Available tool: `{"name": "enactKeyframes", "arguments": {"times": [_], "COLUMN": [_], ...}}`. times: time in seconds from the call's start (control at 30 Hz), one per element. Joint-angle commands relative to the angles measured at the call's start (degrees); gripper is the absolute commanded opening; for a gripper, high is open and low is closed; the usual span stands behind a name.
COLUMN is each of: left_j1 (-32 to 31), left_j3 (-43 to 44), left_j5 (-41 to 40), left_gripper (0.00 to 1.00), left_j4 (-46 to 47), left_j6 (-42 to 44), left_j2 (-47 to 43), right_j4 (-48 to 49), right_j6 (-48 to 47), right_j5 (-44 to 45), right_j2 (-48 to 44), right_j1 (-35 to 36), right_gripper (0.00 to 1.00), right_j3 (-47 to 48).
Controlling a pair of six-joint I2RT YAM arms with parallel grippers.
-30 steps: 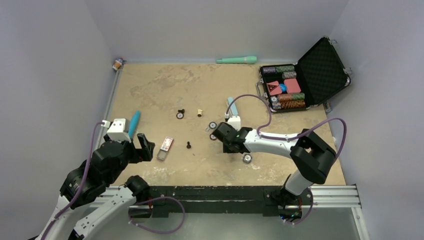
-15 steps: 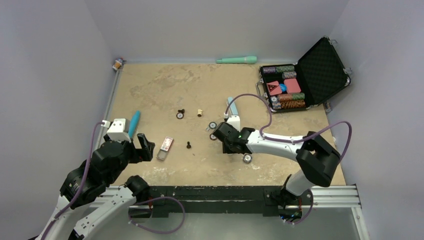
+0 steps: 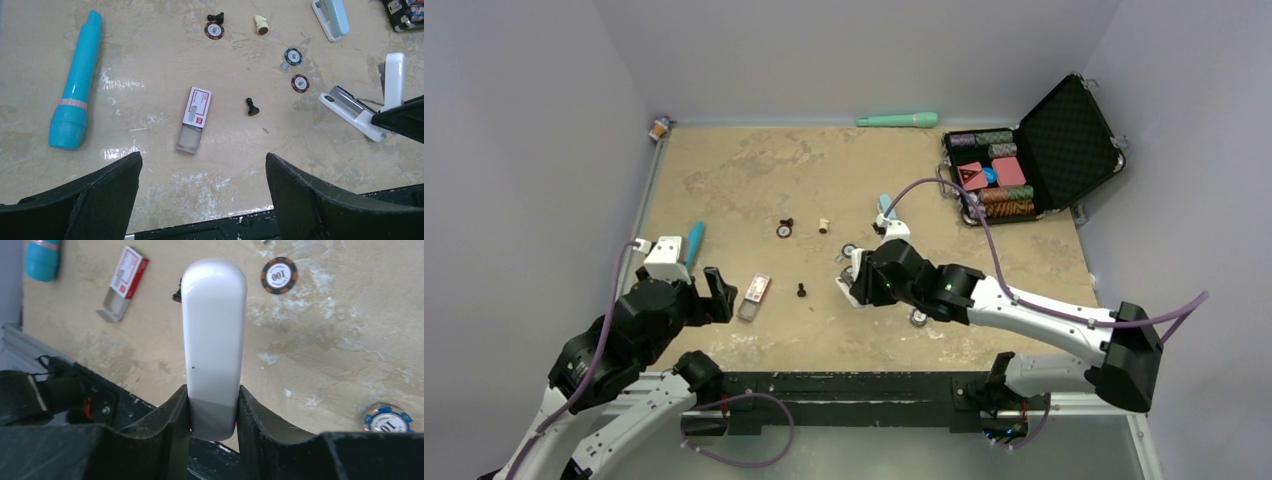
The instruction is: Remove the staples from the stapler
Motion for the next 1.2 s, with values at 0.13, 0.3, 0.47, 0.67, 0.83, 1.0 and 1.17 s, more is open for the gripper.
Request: {"name": "enactKeyframes", "arguments": {"times": [0.13,0.3,0.47,0.67,0.83,1.0,1.17], "left_j1": [0.3,0.3,0.3,0.4,0.3,0.4,1.8], "left_j3": [-1.0,-1.3,-1.7,-3.3,-6.7,-8.4,-13.8], "left_j5": [4.8,7.5,11.7,29.8,42.7,49.8,53.9], "left_gripper": [0.97,0.97,0.93,0.90,1.00,1.00,1.00], "left_j4": [4.1,5.4,7.1,15.9,28.8,36.9,48.3], "left_j6": [3.2,3.8,3.0,-2.2,-6.8,-11.6,-18.6], "left_j2": [1.3,0.6,-1.6,-4.4,-6.0,-2.3,-0.3], "right_j4": [12.9,17.6,20.5,29.5,28.3,27.8,27.9], "right_j6": [0.8,1.5,4.4,8.5,11.8,13.5,15.7], "right_j5": [-8.8,-12.4,-12.0,-13.9,-11.3,-10.4,-9.1], "right_j2": [-8.8,-10.4,-12.3,-17.9,-21.4,-23.7,-27.6], "right_j1": [1.9,2.6,4.6,5.3,5.3,5.3,5.3], "right_gripper": [0.00,0.00,0.00,0.00,0.00,0.00,0.00], "right_j3": [-4.8,-6.8,-8.6,-13.6,-15.0,-15.0,-15.1]}}
